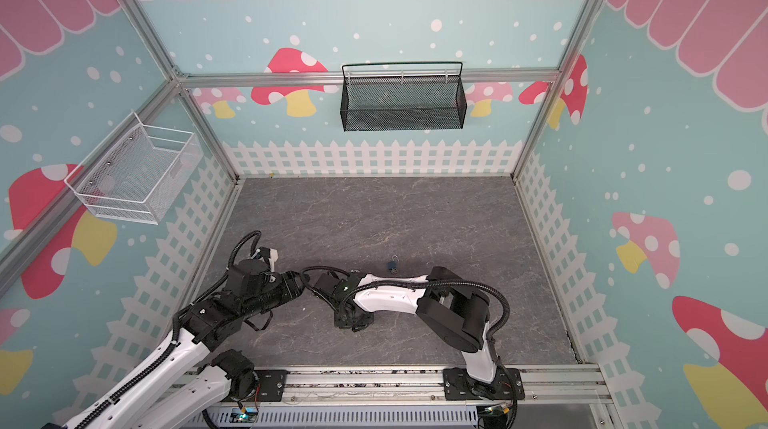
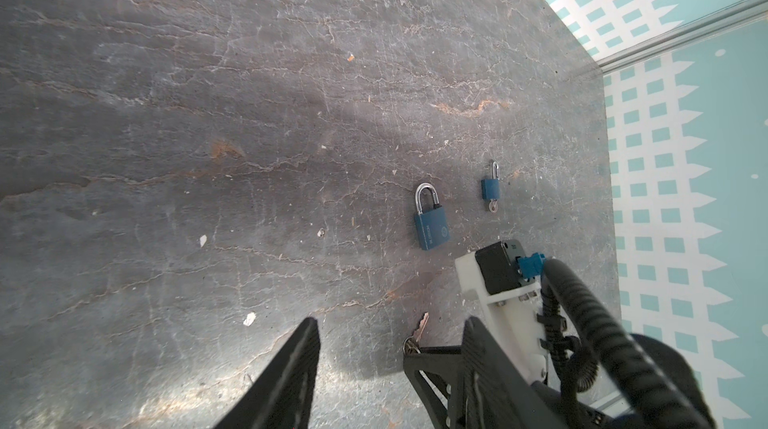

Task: Unlock with the key
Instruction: 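Lower the right gripper onto the silver key ring on the table and grasp it, then lift the key toward the larger padlock with the right gripper while the left gripper approaches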

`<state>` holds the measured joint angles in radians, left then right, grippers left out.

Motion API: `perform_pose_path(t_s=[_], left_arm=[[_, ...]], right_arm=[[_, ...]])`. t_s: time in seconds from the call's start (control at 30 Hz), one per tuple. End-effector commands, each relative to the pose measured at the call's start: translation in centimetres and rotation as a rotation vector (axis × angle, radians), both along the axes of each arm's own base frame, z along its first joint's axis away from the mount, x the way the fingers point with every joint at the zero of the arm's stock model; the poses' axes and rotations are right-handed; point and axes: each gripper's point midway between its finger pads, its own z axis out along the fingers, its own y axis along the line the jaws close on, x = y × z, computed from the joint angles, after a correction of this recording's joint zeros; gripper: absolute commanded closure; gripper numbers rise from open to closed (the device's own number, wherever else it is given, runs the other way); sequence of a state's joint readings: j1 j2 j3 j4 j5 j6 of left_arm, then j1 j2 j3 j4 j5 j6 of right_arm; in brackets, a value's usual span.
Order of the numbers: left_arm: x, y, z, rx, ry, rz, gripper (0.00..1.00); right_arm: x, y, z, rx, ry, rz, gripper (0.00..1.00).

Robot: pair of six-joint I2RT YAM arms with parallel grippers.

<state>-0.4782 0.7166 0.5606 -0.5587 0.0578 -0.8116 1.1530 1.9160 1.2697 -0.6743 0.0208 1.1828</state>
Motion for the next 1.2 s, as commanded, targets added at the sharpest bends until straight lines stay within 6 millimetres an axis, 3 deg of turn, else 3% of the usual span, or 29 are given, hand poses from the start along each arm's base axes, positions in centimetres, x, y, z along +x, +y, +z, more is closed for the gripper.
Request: perform_pose_path(t_s=[0.0, 0.4, 0.67, 0.93, 1.17], left_arm=[[0.2, -0.2, -0.1, -0.026, 0.007, 0.009, 0.45], [0.3, -0.8, 0.1, -0.073, 0.021, 0.012, 0.45], [-0.1, -1.7, 0.7, -0.192, 0.058, 0.033, 0.45], [0.0, -3.0, 2.2, -0.375, 0.105, 0.085, 0.45], [1.2, -3.7, 4.6, -0.586, 0.146, 0.204, 0.44]], right_arm=[[-0.2, -1.5, -1.0, -0.066, -0.007, -0.013, 0.85], [0.4, -1.8, -0.6, -0.075, -0.054, 0.072, 0.95], [1.2, -2.4, 1.3, -0.008, -0.138, 0.184, 1.0], [2.9, -3.0, 4.5, 0.069, -0.29, 0.351, 1.0], [5.0, -3.1, 9.2, 0.167, -0.427, 0.411, 1.0]])
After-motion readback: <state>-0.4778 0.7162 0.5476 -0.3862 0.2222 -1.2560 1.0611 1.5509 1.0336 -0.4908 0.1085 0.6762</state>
